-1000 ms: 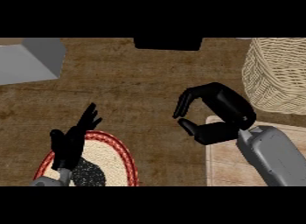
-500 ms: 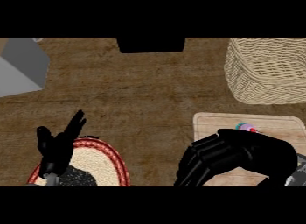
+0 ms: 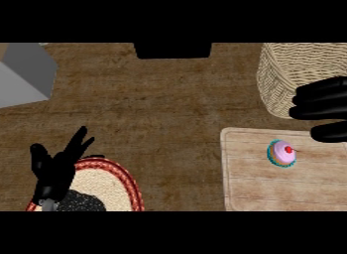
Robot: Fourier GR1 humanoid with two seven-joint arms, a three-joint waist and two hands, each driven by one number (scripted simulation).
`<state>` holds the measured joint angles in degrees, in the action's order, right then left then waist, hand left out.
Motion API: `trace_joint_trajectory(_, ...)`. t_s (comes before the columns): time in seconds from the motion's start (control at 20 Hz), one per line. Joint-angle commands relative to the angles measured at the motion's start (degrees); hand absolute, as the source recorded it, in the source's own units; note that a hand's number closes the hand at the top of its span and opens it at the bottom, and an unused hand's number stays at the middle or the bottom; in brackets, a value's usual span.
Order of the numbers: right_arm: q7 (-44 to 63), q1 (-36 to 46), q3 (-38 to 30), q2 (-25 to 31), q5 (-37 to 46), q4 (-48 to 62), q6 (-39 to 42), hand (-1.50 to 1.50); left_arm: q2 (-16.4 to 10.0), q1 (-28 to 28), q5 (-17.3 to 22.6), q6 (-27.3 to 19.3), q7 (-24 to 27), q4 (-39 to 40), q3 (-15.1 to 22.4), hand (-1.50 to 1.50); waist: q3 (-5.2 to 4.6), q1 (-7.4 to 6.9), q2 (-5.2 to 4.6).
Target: Pick the cupcake from the cutting board and place it in the basket
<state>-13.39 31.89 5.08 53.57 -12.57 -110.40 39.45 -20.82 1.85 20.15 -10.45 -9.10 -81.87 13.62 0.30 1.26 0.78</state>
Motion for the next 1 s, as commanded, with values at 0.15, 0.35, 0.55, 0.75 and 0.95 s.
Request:
trace_joint_trajectory(0.15, -6.6, 7.4, -8.1, 15.7, 1.7, 7.2, 15.7, -1.5, -2.4, 3.5, -1.7, 0.1, -2.3, 2.9, 0.6, 0.0, -0.31, -2.1, -0.97)
trace_joint_trajectory(0.35, -8.9, 9.7, -6.2, 21.6, 2.7, 8.8, 21.5, -1.5, -3.0, 1.2, -1.2, 0.5, -3.7, 3.0, -0.3, 0.0, -0.32, -2.86, -1.4)
trace_joint_trajectory(0.55, -12.5, 9.0, -4.8, 24.2, 8.3, 9.0, 20.9, -1.5, -1.0, 4.4, -3.4, -0.9, -1.6, 1.4, 2.5, 0.0, -0.17, -3.92, -1.56)
trace_joint_trajectory(0.75, -16.4, 7.3, -2.8, 24.7, 11.2, 8.4, 18.2, -1.5, -1.9, 1.3, -2.0, 0.0, -3.3, 3.2, 0.4, 0.0, -0.14, -3.15, -1.79)
trace_joint_trajectory(0.95, -19.6, 5.3, -0.7, 25.3, 13.0, 8.7, 15.1, -1.5, -2.0, 2.5, -2.8, -0.6, -3.4, 1.5, 1.0, 0.0, -0.15, -3.12, -1.49)
